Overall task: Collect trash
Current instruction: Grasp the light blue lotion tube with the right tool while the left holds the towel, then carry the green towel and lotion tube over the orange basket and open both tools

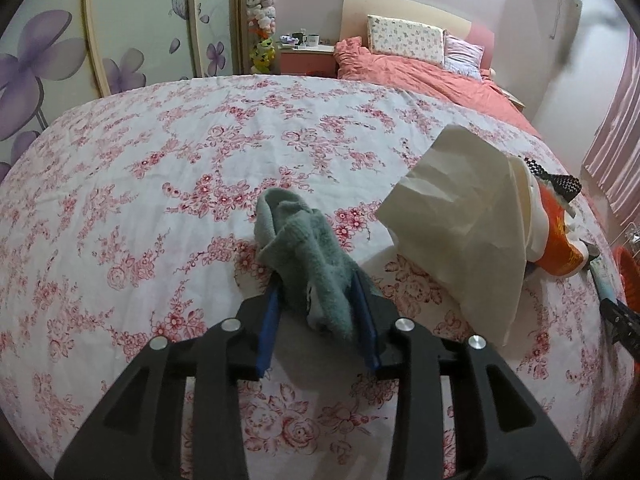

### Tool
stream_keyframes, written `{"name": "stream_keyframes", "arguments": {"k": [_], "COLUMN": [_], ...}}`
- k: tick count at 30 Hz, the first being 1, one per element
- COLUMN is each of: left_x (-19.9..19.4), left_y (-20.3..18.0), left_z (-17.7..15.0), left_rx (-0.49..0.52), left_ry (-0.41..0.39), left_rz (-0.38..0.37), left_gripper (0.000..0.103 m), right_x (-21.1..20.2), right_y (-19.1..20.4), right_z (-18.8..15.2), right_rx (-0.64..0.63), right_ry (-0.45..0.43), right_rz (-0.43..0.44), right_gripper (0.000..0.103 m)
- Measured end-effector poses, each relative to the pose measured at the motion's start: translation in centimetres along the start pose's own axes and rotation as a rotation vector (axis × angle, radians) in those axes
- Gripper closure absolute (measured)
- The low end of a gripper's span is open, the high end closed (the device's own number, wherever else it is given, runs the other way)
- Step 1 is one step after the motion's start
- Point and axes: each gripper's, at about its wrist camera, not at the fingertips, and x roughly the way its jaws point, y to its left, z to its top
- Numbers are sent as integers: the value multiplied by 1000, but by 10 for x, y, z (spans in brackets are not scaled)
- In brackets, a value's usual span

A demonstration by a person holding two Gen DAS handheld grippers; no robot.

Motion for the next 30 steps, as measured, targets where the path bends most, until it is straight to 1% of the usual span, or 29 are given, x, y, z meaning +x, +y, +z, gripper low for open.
{"name": "stream_keyframes", "arguments": {"k": [5, 11, 17, 21, 26, 28, 29, 30], "left_x": [0, -1, -1, -1, -1, -1, -1, 0], "left_y": [4, 15, 19, 21, 23, 23, 24, 25], "left_z": [1, 0, 0, 0, 0, 0, 0, 0], "left_rx": [-12, -70, -98, -104, -113, -112, -116, -121], "left_ry": [-1, -10, -15, -16, -17, -18, -17, -15], "left_rz": [-14, -65, -93, -100, -108, -95, -91, -93], "left_gripper": [67, 67, 67, 67, 67, 72, 79, 87], "right_x": [0, -1, -1, -2, -2, -2, -2, -2], "right_y": [-4, -7, -7, -6, -5, -4, -5, -7], "right_z": [1, 1, 1, 0, 0, 0, 0, 1], "right_rx": [15, 33, 23, 18, 16, 14, 16, 23], "right_ry": [0, 1, 2, 4, 4, 3, 1, -1], "right_rz": [17, 33, 31, 35, 36, 27, 18, 17], "right_gripper": [73, 71, 66, 61, 60, 62, 65, 74]}}
